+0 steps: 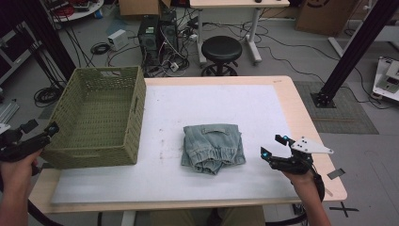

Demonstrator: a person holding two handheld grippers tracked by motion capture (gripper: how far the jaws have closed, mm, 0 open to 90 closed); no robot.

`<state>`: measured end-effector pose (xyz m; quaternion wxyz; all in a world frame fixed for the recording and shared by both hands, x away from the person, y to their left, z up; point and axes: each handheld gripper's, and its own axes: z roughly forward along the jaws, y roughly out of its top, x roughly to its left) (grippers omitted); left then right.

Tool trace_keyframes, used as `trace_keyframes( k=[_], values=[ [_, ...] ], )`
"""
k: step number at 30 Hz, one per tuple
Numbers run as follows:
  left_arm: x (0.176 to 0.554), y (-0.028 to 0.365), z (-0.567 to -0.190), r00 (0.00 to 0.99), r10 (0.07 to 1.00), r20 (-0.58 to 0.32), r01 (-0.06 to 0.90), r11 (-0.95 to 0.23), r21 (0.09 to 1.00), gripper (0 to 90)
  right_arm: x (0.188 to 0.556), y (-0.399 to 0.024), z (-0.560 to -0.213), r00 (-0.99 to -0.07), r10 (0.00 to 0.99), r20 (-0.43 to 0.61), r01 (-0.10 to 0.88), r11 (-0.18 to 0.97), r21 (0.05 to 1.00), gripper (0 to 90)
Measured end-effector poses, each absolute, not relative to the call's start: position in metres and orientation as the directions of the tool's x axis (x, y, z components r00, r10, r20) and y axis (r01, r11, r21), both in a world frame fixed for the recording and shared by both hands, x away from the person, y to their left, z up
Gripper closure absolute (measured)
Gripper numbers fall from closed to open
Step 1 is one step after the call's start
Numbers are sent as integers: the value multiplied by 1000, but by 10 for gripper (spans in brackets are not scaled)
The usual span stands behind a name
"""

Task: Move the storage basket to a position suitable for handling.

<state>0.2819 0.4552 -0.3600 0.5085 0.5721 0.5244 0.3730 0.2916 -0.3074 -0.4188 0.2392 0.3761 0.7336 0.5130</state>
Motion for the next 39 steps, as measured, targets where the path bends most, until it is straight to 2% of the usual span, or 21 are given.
trace_keyframes(
  k=[12,18,25,39],
  values=[
    [301,478,-349,160,981,-112,185,82,979,219,290,-313,-422,-575,815,65,332,160,929,212],
    [311,490,-352,129,986,-107,226,76,971,219,290,-313,-424,-569,820,62,334,161,929,211],
    [321,495,-360,136,987,-87,269,48,962,219,289,-312,-424,-562,825,62,338,161,927,212],
    [335,487,-378,233,967,-104,336,21,942,223,289,-313,-426,-551,832,63,347,160,924,212]
  ],
)
